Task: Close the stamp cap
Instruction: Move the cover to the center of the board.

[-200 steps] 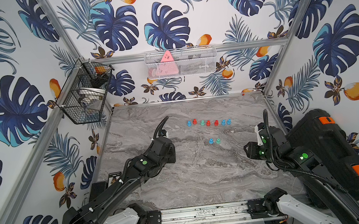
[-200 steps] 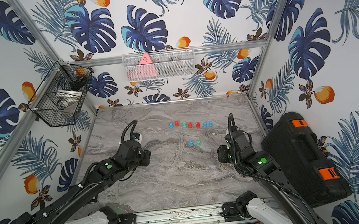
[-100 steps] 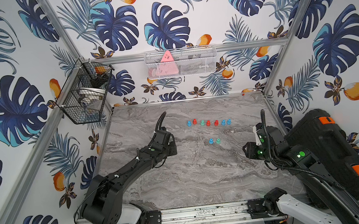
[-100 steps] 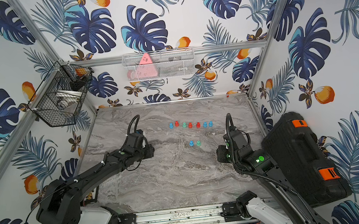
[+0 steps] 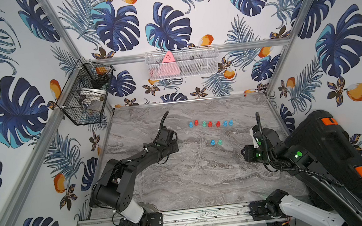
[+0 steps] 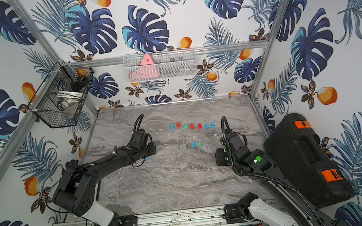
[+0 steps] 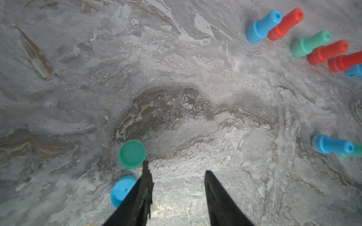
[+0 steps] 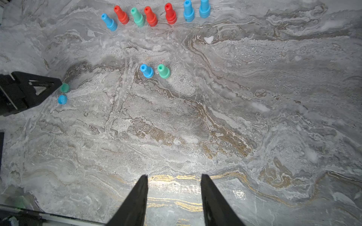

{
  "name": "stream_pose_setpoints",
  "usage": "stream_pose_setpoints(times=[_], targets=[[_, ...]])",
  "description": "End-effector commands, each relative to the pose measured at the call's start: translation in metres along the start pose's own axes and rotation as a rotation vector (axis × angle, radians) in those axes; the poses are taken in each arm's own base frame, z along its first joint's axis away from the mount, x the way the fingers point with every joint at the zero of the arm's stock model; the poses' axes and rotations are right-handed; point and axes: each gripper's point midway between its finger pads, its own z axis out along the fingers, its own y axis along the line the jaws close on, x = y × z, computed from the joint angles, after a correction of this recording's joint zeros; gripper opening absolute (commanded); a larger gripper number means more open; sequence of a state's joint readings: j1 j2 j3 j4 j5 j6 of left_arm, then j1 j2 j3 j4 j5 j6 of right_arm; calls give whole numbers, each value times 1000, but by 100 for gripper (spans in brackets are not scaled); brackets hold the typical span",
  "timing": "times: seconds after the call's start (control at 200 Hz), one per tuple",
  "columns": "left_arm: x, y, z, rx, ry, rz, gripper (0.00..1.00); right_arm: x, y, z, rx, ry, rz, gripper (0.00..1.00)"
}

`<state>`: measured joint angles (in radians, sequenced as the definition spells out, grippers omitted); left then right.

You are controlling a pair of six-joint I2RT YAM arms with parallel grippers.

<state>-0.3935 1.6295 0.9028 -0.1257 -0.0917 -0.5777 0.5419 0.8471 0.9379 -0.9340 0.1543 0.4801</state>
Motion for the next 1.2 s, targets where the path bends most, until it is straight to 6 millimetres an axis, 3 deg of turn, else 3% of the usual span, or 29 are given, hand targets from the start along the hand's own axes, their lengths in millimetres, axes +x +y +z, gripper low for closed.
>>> stream_pose_setpoints(times=[0.0, 0.145, 0.871, 1.196], targets=[[-9, 5, 4, -24, -39, -25, 48, -3, 0, 0, 27, -32, -1, 48], [-9, 11, 7, -46, -42, -26, 48, 3, 4, 4, 35, -25, -21, 47], [-13, 20, 27, -89, -39, -35, 48, 0, 2, -1, 44, -49, -19, 47], [-6, 24, 38, -102, -18, -34, 48, 0, 2, -3, 43, -53, -19, 47]])
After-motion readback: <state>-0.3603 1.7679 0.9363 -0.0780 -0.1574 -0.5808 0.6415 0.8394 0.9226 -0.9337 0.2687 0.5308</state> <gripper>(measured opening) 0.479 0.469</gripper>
